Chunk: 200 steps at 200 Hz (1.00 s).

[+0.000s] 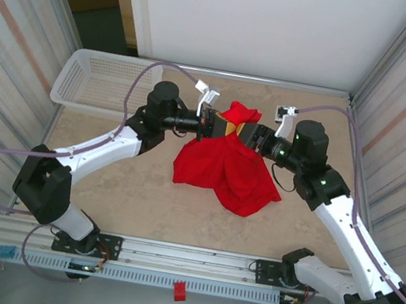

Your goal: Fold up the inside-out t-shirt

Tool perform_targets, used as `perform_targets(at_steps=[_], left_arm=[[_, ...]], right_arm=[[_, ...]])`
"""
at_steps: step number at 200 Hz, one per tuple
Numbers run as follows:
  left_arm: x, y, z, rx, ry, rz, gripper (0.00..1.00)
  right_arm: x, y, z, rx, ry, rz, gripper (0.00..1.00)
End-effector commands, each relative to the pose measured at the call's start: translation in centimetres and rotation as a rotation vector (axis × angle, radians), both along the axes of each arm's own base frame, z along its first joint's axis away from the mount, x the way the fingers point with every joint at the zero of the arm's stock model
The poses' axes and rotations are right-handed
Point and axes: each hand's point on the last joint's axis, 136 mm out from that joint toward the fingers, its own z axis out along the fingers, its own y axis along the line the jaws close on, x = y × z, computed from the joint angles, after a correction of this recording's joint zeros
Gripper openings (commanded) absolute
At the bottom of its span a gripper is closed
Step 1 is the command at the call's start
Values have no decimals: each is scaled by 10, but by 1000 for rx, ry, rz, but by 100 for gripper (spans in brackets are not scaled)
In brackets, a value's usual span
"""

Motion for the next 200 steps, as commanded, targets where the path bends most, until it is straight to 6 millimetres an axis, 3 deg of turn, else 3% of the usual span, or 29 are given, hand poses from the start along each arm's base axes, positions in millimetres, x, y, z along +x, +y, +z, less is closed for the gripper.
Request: perform_targets(at_steps=[1,17,27,39,59,97,106,134,141,151,160,174,200], left_arm=[[-10,6,29,-57,-69,-30,0],[-10,6,29,-56,-68,-31,0],[-10,6,28,-59,-67,-28,0],[-9,7,29,-66,-63,-24,0],[-6,8,30,-73,-62,-9,0],[1,14,24,-66,-49,24,0],[2,14,22,-63,-44,26,0],[6,15,14,-46,-27,43,0],[7,15,11,-39,-24,47,10],[9,16,8,-25,-20,65,37],[12,18,4,-10,-19,94,49],[17,23,1,0,-26,144,58],[21,30,4,19,-54,228,62]], right_arm=[[9,1,4,8,-21,-28,49],[13,3,10,5,-34,-24,41],[16,6,14,4,-41,-16,30],[17,9,19,8,-47,-2,0],[17,7,32,6,-80,8,0],[9,-31,75,44,-179,-71,0],[0,-41,91,61,-219,-87,0],[-7,-53,111,79,-262,-109,0],[-7,-54,113,81,-264,-108,0],[-7,-53,116,82,-272,-101,0],[-5,-52,117,81,-272,-96,0],[-4,-51,117,79,-268,-88,0],[-2,-48,115,82,-260,-73,0]])
